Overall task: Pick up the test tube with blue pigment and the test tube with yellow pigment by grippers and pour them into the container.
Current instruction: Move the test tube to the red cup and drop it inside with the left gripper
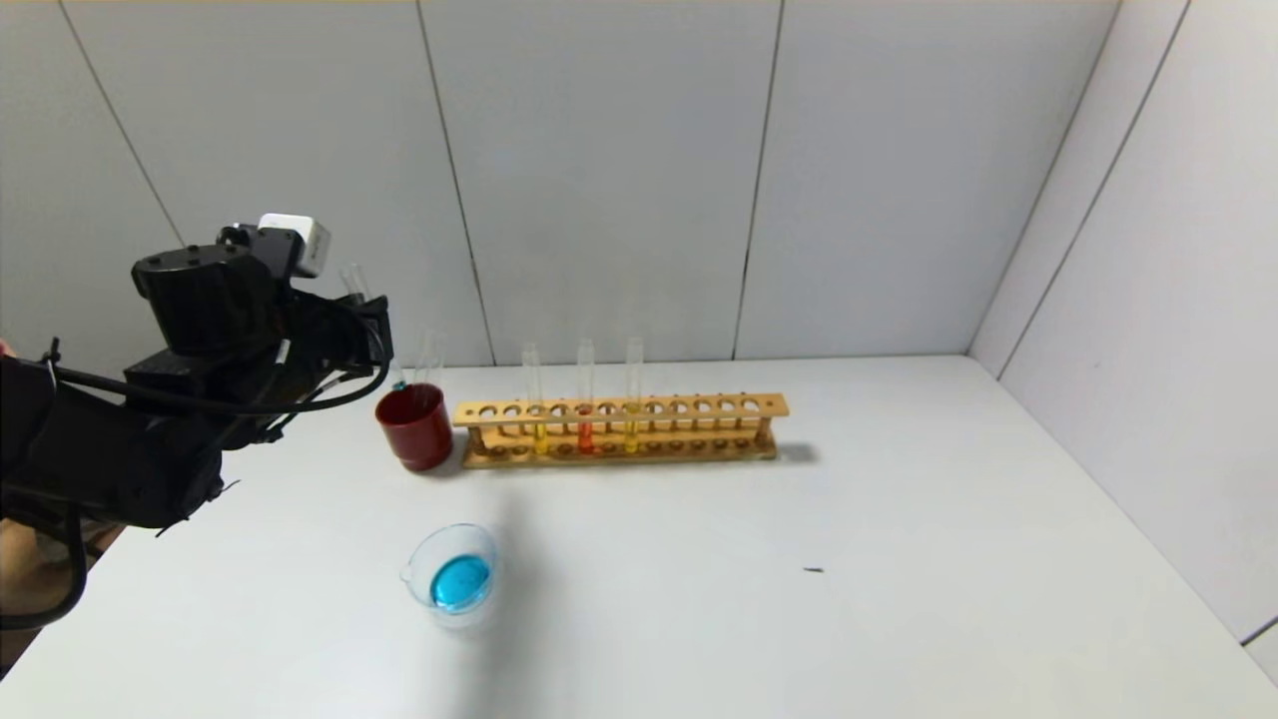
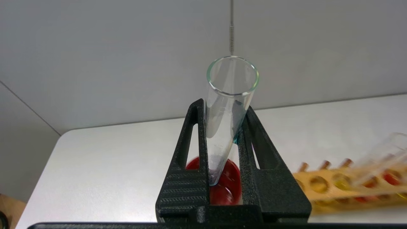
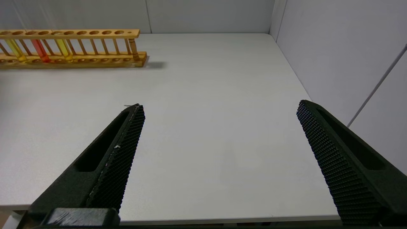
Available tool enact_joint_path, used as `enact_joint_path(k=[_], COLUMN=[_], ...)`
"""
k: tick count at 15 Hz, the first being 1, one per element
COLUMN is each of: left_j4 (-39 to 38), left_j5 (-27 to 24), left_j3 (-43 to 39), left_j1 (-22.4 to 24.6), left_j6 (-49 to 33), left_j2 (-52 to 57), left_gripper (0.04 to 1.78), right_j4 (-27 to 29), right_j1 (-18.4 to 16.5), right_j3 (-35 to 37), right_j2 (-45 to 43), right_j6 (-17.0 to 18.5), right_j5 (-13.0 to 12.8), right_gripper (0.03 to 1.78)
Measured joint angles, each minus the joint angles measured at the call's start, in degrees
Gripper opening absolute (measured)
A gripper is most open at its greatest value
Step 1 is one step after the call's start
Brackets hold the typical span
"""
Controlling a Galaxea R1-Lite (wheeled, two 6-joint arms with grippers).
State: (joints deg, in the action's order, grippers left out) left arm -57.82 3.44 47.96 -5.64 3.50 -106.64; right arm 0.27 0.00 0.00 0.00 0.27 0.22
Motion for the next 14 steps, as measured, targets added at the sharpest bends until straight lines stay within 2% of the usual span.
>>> enact_joint_path(k=[9,14], left_j4=[-5.74,-6.21], left_j5=[-0.16,-0.20], left_j3=[0.96,2.43], left_j1=[1.13,2.12], left_j6=[0.00,-0.15], left_j2=[-10.31,-14.03], left_gripper=[0.31,0.35], right_j4=[0.00,0.00], right_j1=[0.00,0.00], right_j3=[0.00,0.00], right_j2=[0.00,0.00], right_j6=[0.00,0.00], right_j5=[0.00,0.00], right_gripper=[1.75,1.75])
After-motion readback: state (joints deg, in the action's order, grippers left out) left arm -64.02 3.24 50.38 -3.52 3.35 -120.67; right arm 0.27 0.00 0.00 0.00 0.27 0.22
